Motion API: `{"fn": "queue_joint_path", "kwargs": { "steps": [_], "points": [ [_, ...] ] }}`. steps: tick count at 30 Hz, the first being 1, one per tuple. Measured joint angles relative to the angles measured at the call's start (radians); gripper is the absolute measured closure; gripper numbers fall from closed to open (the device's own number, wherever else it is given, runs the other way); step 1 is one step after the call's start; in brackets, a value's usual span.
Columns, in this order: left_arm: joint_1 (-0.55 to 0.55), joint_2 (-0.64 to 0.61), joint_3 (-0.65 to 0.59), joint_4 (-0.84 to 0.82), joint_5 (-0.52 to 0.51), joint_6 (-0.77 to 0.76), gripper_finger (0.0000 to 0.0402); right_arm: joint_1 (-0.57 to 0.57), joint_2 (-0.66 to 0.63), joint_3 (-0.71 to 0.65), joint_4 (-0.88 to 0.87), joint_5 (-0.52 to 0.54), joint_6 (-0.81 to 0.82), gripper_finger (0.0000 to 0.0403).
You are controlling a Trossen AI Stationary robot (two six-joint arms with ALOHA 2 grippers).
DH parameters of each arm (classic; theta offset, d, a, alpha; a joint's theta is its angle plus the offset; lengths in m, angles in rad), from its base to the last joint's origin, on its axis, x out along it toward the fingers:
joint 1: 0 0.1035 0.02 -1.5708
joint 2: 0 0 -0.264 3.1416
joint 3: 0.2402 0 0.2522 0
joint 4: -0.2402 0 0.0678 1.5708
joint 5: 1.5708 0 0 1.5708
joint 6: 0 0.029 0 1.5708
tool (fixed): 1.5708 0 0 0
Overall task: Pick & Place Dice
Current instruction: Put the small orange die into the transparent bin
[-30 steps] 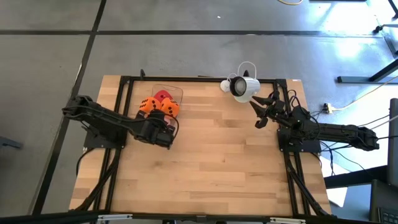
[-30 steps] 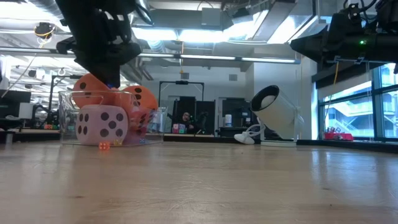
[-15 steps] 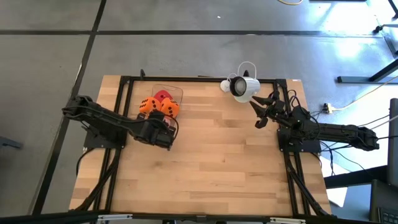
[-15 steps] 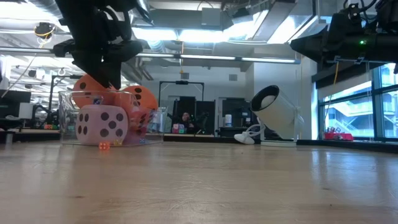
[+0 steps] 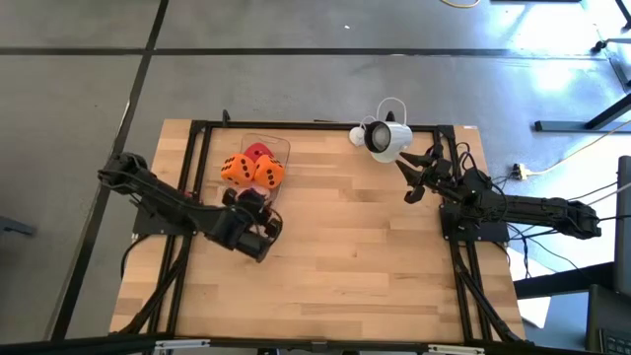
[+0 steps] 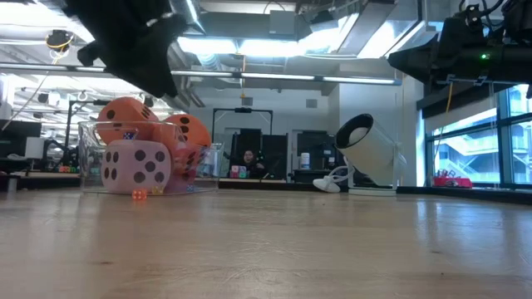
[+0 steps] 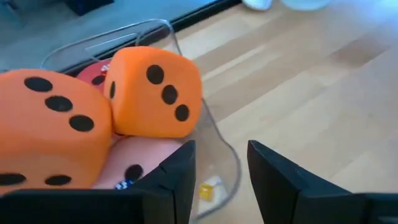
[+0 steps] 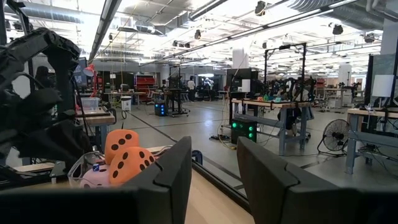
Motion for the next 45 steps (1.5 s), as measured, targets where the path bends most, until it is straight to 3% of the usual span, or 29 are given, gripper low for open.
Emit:
{"fn": "queue_joint_path", "kwargs": {
  "steps": [6,11,20,23,30,37,45],
  "points": [
    [-0.092,0.010,0.000,0.013,-0.070,-0.130,0.0271,0.000,0.000,0.000,0.000,0.000,0.000,0.0273],
    [-0.152,0.051,0.000,0.097,-0.126,-0.142,0.0283,0.000,0.000,0.000,0.000,0.000,0.000,0.0273],
    [-0.202,0.216,0.077,0.126,-0.127,-0.179,0.0314,0.000,0.000,0.000,0.000,0.000,0.000,0.0273],
    [-0.222,0.271,0.114,0.083,-0.128,-0.231,0.0325,0.000,0.000,0.000,0.000,0.000,0.000,0.0273],
    [-0.280,0.394,0.146,-0.092,-0.126,-0.512,0.0354,0.000,0.000,0.000,0.000,0.000,0.000,0.0273],
    [-0.285,0.401,0.043,-0.119,-0.119,-0.655,0.0380,0.000,0.000,0.000,0.000,0.000,0.000,0.0273],
    [-0.311,0.376,-0.141,0.077,-0.131,-0.699,0.0393,0.000,0.000,0.000,0.000,0.000,0.000,0.0273]
  ]
}}
